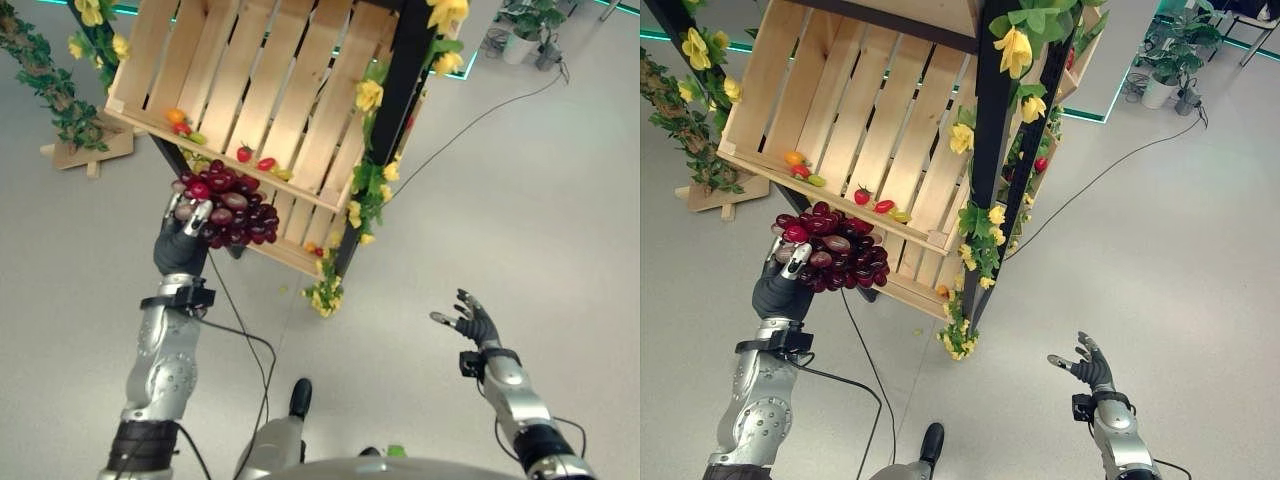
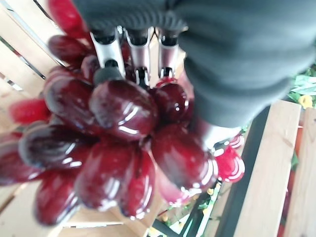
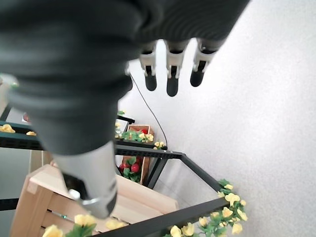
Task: Pick up the fruits from the basket on one side to the basket on the other side
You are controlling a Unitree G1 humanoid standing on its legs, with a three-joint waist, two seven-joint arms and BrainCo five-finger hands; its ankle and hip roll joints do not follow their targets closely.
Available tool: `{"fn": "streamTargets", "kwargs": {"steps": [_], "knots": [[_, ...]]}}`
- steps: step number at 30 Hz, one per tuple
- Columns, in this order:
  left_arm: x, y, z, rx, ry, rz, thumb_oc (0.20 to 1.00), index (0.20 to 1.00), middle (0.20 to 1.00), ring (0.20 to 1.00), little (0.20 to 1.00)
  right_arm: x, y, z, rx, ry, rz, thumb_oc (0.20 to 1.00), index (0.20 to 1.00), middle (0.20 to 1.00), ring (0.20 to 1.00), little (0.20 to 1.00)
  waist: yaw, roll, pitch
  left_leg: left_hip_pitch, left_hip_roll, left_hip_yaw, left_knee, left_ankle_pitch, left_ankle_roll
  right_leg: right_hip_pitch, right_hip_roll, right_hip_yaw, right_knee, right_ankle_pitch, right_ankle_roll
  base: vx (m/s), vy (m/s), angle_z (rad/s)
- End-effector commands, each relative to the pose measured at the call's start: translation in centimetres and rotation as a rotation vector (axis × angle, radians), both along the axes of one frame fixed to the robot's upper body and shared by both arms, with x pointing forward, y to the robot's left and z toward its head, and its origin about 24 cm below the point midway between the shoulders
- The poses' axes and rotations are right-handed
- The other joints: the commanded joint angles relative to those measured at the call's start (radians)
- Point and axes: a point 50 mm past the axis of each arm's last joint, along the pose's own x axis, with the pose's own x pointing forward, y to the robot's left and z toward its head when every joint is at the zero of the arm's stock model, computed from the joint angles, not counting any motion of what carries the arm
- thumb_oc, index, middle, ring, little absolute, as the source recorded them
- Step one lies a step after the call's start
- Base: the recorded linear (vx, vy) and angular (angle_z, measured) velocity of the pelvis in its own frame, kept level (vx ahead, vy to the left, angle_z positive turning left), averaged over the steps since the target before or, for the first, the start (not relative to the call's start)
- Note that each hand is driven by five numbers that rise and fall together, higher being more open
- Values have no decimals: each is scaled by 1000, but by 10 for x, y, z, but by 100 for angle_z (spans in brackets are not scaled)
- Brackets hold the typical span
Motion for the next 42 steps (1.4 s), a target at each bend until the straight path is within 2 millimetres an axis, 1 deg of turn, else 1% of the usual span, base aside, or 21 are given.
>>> {"fn": "streamTargets", "kwargs": {"steps": [1,3,6,7,10,11,12,20,23,24,26,27,29,36,37,42], "knots": [[7,-27,75,36,-379,-68,200,200,200,200,200,10,-6,12,-46,-43,31,1000,1000,1000,1000,1000,-18,28,-96,111,92,28,17,-124,-113,-11,-16,17,-6,57,10,7,-10,-5],[14,-28,86,64,-403,-40,200,200,200,200,200,10,-3,11,-45,-36,45,1000,1000,1000,1000,1000,-29,23,-102,119,95,39,14,-128,-113,-10,-13,24,-6,57,12,23,-6,-4],[21,-29,90,70,-399,-32,200,200,200,200,200,11,-1,10,-42,-32,54,1000,1000,1000,1000,1000,-39,21,-105,126,97,48,9,-129,-113,-11,-10,33,-6,58,13,19,4,-10],[27,-26,93,82,-389,-1,200,200,200,200,200,11,1,9,-41,-25,60,1000,1000,1000,1000,1000,-47,19,-109,132,100,55,5,-130,-112,-13,-7,40,-6,59,14,12,5,-12],[32,-24,96,101,-385,18,200,200,200,200,200,12,3,9,-43,-22,67,1000,1000,1000,1000,1000,-56,16,-111,134,100,63,3,-129,-110,-16,-7,46,-6,62,16,-12,23,-12],[34,-23,97,105,-382,32,200,200,200,200,200,12,3,8,-43,-20,67,1000,1000,1000,1000,1000,-57,12,-106,125,91,73,8,-112,-101,-25,-16,30,-3,81,11,-54,45,-7],[35,-25,100,108,-386,30,200,200,200,200,200,11,4,7,-41,-13,68,1000,1000,1000,1000,1000,-63,10,-106,127,90,78,8,-115,-99,-27,-16,36,-3,82,12,-61,45,-6],[27,-32,101,100,-413,2,200,200,200,200,200,11,6,6,-30,-12,65,1000,1000,1000,1000,1000,-63,-2,-105,134,90,88,4,-118,-97,-26,-11,45,-5,82,12,7,-1,-6],[22,-41,114,101,-478,-35,200,200,200,200,200,11,5,6,-32,-10,61,1000,1000,1000,1000,1000,-60,-2,-104,134,89,86,3,-117,-97,-25,-11,39,-5,83,13,0,0,0],[22,-41,114,101,-478,-35,200,200,200,200,200,11,5,6,-31,-10,61,1000,1000,1000,1000,1000,-60,-3,-103,134,89,86,3,-117,-97,-24,-11,39,-5,83,13,0,0,0],[18,-47,122,92,-518,-60,200,200,200,200,200,11,5,7,-36,-11,68,1000,1000,1000,1000,1000,-58,-1,-103,133,89,84,4,-118,-96,-24,-13,36,-5,85,14,0,0,0],[18,-47,122,92,-518,-60,200,200,200,200,200,11,5,7,-36,-11,68,1000,1000,1000,1000,1000,-58,-1,-103,133,89,84,4,-118,-96,-24,-13,36,-5,85,14,0,0,0],[16,-50,129,88,-548,-69,200,200,200,200,200,11,6,7,-40,-9,76,1000,1000,1000,1000,1000,-59,1,-105,136,87,87,4,-119,-95,-22,-13,37,-6,85,15,0,0,0],[18,-56,147,108,-603,-57,200,200,200,200,200,11,8,5,-44,3,90,1000,1000,1000,1000,1000,-67,1,-110,142,87,95,2,-121,-94,-22,-12,43,-6,88,17,0,0,0],[20,-56,153,109,-618,-40,200,200,200,200,200,10,8,4,-48,9,95,1000,1000,1000,1000,1000,-70,2,-111,143,87,96,2,-121,-94,-22,-12,45,-6,89,18,0,0,0],[25,-58,167,89,-641,-12,200,200,200,200,200,10,9,3,-55,19,104,1000,1000,1000,1000,1000,-77,1,-110,145,88,101,2,-121,-93,-21,-11,49,-6,92,20,0,0,0]]}}
